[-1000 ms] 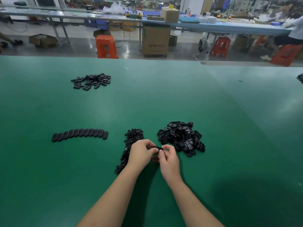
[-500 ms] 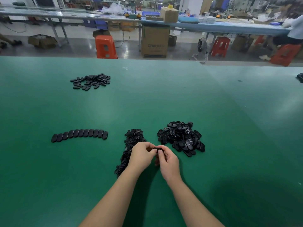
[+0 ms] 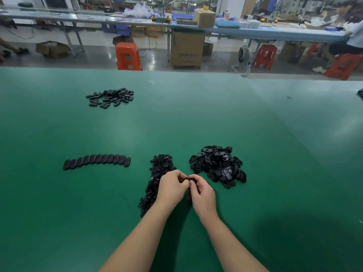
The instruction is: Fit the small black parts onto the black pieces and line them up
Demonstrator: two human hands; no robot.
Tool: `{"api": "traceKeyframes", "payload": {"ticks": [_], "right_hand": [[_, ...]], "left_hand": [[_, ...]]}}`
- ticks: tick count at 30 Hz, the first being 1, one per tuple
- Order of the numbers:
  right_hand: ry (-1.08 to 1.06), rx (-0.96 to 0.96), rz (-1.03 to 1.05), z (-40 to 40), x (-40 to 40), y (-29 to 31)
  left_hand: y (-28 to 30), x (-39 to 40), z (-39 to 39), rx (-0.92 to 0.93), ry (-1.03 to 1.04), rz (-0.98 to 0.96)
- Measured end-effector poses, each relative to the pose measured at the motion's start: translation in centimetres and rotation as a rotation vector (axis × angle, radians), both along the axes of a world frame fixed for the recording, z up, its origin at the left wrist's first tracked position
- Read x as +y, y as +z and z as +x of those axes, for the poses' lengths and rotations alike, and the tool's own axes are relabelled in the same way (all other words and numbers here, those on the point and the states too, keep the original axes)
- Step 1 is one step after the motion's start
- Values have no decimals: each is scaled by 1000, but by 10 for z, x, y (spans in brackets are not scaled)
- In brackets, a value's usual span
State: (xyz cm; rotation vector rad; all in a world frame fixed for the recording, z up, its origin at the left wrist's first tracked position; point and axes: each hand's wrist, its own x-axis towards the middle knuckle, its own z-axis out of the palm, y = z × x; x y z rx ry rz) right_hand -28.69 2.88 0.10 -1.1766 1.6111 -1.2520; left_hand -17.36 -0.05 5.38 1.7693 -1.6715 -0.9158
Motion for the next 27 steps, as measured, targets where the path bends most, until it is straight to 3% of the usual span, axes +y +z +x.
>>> {"api": "traceKeyframes", "payload": {"ticks": [9, 18, 20, 22, 25, 27], "right_hand": [[-27, -40, -35, 1, 2, 4], [-11, -93, -13, 2, 3, 8], [-24, -130, -19, 3, 3, 10], [-25, -137, -13, 3, 4, 11], [6, -89, 6, 2, 6, 12], [22, -64, 13, 0, 6, 12]], "left_hand": [[-6, 5, 2, -20, -81, -107], [-11, 6, 14, -298, -283, -333], [-9, 3, 22, -350, -225, -390], [-6, -3, 37, -336, -40, -402], [-8, -17, 74, -297, 256, -310], [-15, -22, 98, -333, 345, -227]]}}
